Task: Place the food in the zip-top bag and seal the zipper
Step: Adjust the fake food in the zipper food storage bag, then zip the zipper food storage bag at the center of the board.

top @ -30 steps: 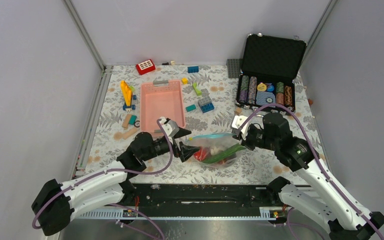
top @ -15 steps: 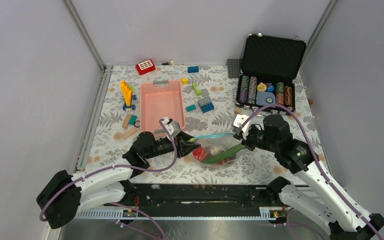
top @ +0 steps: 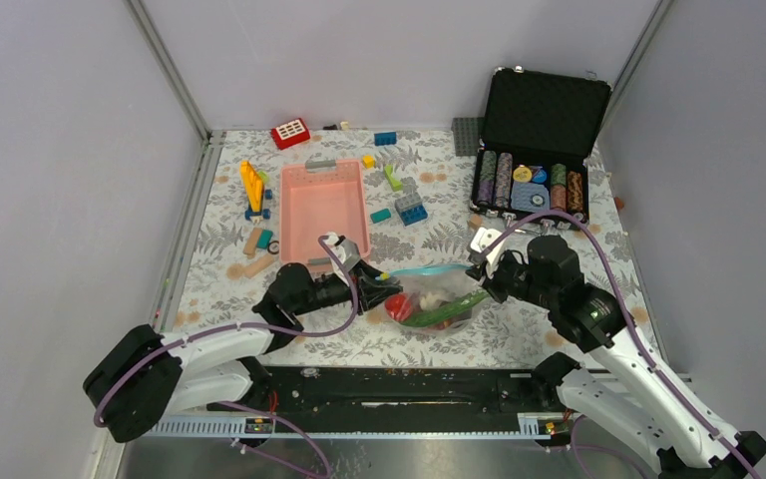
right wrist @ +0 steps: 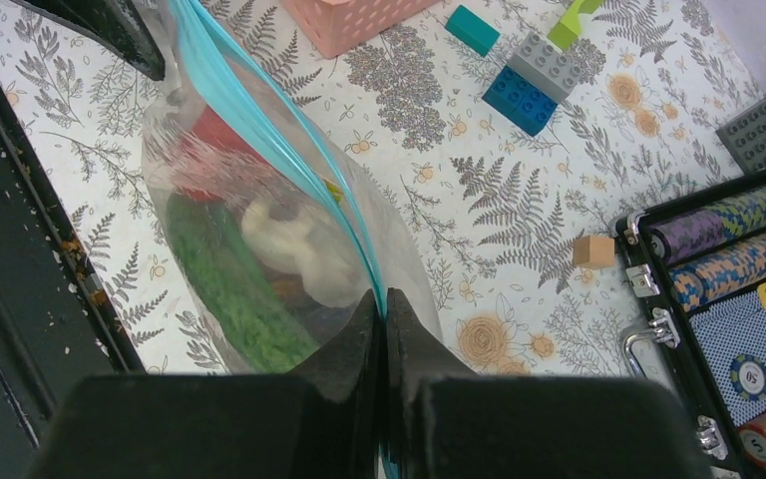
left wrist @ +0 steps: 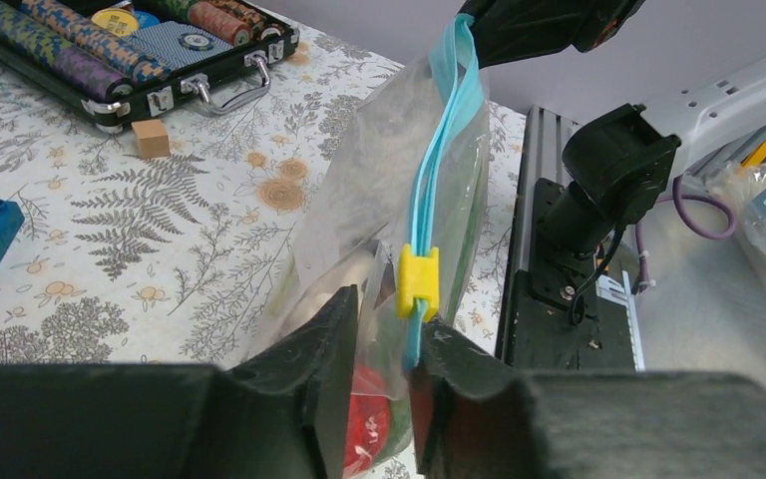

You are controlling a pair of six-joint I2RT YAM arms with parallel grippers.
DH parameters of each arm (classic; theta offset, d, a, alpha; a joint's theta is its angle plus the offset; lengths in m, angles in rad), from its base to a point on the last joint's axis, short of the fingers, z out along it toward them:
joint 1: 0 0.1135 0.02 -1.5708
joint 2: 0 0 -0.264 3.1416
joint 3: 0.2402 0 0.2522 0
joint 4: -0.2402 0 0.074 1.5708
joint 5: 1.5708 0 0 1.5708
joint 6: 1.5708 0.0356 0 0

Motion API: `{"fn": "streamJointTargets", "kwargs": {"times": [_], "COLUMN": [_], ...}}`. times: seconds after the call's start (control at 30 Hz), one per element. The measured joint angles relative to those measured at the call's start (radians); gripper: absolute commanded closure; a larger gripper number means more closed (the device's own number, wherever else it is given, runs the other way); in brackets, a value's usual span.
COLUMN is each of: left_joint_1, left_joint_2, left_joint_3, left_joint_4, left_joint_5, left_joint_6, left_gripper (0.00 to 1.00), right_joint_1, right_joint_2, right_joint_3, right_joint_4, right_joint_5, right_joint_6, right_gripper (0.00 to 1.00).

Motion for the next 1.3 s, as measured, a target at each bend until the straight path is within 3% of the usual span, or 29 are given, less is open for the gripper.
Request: {"fn": "streamJointTargets", "kwargs": {"times": [0.03, 0.2, 0.27, 0.37, 0.57, 0.8, 1.0, 1.13, 1.3], "left_joint_1": [0.002, 0.015, 0.018, 0.019, 0.019, 0.019, 0.014, 0.010, -0.002], "left_joint_2": [0.010, 0.032, 0.029, -0.003, -0.041, -0.039, -0.039, -0.041, -0.048], "left_joint_3": [0.000, 0.000, 0.000, 0.005, 0.176, 0.224, 0.229, 0.240, 0.246], "left_joint_4": [0.012, 0.048, 0.056, 0.008, -0.304, -0.419, -0.444, -0.473, -0.494], "left_joint_5": [0.006, 0.033, 0.049, 0.063, 0.091, 0.113, 0.113, 0.110, 0.109], "left_joint_6": [-0.009, -0.038, -0.042, -0.032, 0.056, 0.087, 0.090, 0.091, 0.091], "left_gripper": [0.99, 1.00, 1.00, 1.00, 1.00, 1.00, 1.00, 1.00, 1.00], "right_joint_1": [0.000, 0.000, 0.000, 0.000, -0.001, -0.001, 0.002, 0.034, 0.143], "right_joint_2": [-0.006, -0.024, -0.026, -0.026, 0.016, 0.098, 0.195, 0.270, 0.370], "right_joint_3": [-0.006, -0.021, -0.025, -0.025, -0.005, 0.096, 0.174, 0.209, 0.309], "right_joint_4": [0.003, 0.015, 0.020, 0.021, 0.006, 0.027, 0.174, 0.219, 0.171], "right_joint_5": [0.003, 0.020, 0.032, 0.036, -0.019, -0.291, -0.497, -0.550, -0.509], "right_joint_6": [0.007, 0.035, 0.045, 0.050, 0.003, -0.042, 0.037, 0.065, 0.024], "right_gripper": [1.00, 0.95, 0.83, 0.55, 0.35, 0.32, 0.34, 0.36, 0.40]}}
